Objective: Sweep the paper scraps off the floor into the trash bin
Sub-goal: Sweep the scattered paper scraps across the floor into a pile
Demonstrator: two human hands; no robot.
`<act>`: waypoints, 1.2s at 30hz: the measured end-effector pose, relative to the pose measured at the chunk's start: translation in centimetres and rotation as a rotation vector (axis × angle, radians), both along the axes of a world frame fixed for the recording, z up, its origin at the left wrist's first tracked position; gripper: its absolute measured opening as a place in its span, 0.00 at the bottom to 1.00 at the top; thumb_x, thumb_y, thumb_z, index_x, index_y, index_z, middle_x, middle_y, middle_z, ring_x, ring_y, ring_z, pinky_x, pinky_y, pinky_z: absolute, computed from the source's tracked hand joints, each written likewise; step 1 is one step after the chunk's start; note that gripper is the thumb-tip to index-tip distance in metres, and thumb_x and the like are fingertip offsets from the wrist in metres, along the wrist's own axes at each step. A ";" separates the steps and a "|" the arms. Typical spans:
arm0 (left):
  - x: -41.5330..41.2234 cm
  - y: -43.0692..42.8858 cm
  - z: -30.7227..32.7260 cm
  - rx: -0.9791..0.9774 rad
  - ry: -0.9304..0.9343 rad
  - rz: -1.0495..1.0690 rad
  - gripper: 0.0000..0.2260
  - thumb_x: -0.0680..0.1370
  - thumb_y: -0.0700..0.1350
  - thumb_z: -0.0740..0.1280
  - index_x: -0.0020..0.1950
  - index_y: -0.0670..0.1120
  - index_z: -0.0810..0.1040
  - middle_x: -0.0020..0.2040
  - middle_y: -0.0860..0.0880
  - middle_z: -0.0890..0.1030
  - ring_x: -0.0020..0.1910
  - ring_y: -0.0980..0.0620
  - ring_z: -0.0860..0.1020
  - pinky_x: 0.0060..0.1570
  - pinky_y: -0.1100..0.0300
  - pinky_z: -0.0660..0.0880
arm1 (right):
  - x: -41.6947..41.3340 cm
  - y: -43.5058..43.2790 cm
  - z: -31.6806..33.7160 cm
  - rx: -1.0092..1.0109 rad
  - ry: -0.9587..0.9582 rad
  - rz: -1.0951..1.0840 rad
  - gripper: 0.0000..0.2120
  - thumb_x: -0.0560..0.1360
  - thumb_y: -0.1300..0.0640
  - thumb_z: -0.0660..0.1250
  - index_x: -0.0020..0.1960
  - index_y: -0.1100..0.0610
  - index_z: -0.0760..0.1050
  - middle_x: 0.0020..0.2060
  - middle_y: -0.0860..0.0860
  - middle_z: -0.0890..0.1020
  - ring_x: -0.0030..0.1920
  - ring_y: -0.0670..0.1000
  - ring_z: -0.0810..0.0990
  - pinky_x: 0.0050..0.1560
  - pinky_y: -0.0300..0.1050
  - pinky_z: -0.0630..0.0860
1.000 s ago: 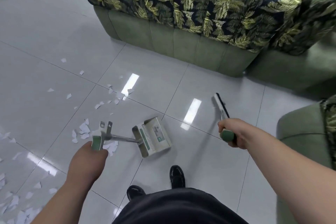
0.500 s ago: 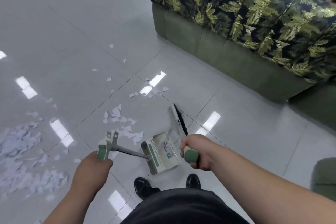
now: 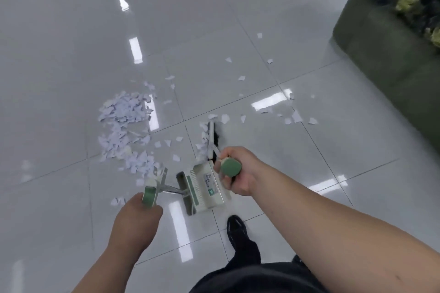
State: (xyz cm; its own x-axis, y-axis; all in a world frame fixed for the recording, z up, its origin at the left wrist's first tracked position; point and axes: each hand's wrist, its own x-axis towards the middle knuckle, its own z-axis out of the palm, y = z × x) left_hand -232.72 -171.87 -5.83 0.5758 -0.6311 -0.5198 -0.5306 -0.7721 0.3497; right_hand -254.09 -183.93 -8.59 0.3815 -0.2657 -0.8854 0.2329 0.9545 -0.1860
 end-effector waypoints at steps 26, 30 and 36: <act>1.2 -7.3 -0.5 -0.135 0.180 -0.104 0.02 0.74 0.38 0.64 0.42 0.40 0.75 0.33 0.44 0.76 0.32 0.44 0.72 0.34 0.56 0.66 | -10.4 -2.4 6.5 -0.197 0.470 -0.055 0.16 0.68 0.64 0.63 0.55 0.55 0.71 0.32 0.55 0.77 0.23 0.49 0.69 0.22 0.35 0.63; -2.0 -10.0 -0.8 -0.138 0.195 -0.154 0.01 0.73 0.38 0.64 0.42 0.41 0.74 0.33 0.45 0.77 0.32 0.44 0.73 0.34 0.56 0.66 | -15.0 -3.2 6.6 -0.197 0.538 -0.108 0.12 0.70 0.64 0.62 0.53 0.58 0.71 0.31 0.56 0.77 0.23 0.49 0.69 0.22 0.34 0.63; -6.3 -14.4 -1.0 -0.124 0.164 -0.181 0.05 0.74 0.39 0.63 0.40 0.43 0.70 0.33 0.46 0.74 0.31 0.45 0.70 0.33 0.56 0.63 | -21.7 -6.4 5.2 -0.217 0.647 -0.112 0.05 0.70 0.67 0.63 0.42 0.58 0.71 0.29 0.57 0.76 0.22 0.50 0.68 0.24 0.34 0.62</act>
